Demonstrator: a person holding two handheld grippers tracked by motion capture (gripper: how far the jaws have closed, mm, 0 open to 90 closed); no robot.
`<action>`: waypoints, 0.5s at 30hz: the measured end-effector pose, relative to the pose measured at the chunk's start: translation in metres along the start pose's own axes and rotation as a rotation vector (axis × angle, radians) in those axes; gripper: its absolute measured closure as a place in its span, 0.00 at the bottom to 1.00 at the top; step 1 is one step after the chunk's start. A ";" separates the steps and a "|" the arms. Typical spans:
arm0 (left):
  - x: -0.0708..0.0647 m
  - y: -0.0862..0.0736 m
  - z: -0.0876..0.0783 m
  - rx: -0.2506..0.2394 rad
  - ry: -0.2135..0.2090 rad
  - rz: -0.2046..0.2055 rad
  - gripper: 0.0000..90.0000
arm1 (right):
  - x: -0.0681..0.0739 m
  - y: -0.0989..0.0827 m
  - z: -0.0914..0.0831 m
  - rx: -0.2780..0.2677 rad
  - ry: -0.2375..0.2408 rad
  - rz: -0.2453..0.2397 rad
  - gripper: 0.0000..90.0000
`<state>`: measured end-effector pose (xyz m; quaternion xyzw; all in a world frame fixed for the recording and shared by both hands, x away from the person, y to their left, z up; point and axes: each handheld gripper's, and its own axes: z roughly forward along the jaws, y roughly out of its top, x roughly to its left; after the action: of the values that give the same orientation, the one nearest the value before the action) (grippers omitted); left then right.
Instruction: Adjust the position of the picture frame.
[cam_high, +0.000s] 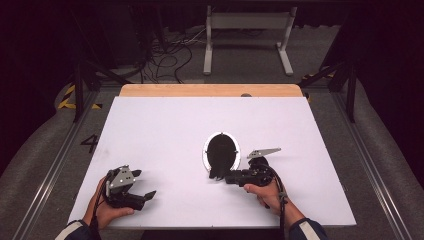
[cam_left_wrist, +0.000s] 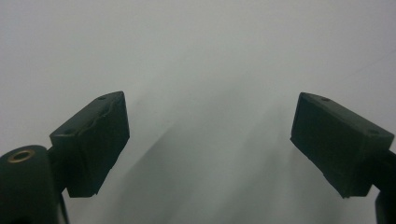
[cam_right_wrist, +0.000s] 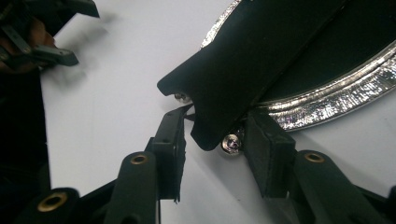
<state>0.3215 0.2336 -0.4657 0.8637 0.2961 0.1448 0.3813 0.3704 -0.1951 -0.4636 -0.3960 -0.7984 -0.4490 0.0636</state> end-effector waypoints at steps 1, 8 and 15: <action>0.000 0.000 0.000 0.004 0.001 0.002 0.13 | -0.002 0.000 0.000 -0.008 0.015 0.024 0.64; -0.003 0.002 0.005 0.018 -0.007 0.019 0.13 | -0.007 0.003 0.001 -0.053 0.073 0.152 0.66; -0.004 0.004 0.008 0.027 -0.017 0.031 0.14 | -0.010 0.006 0.007 -0.091 0.104 0.241 0.66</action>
<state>0.3240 0.2246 -0.4687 0.8744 0.2813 0.1396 0.3698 0.3828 -0.1942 -0.4681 -0.4678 -0.7195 -0.4937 0.1406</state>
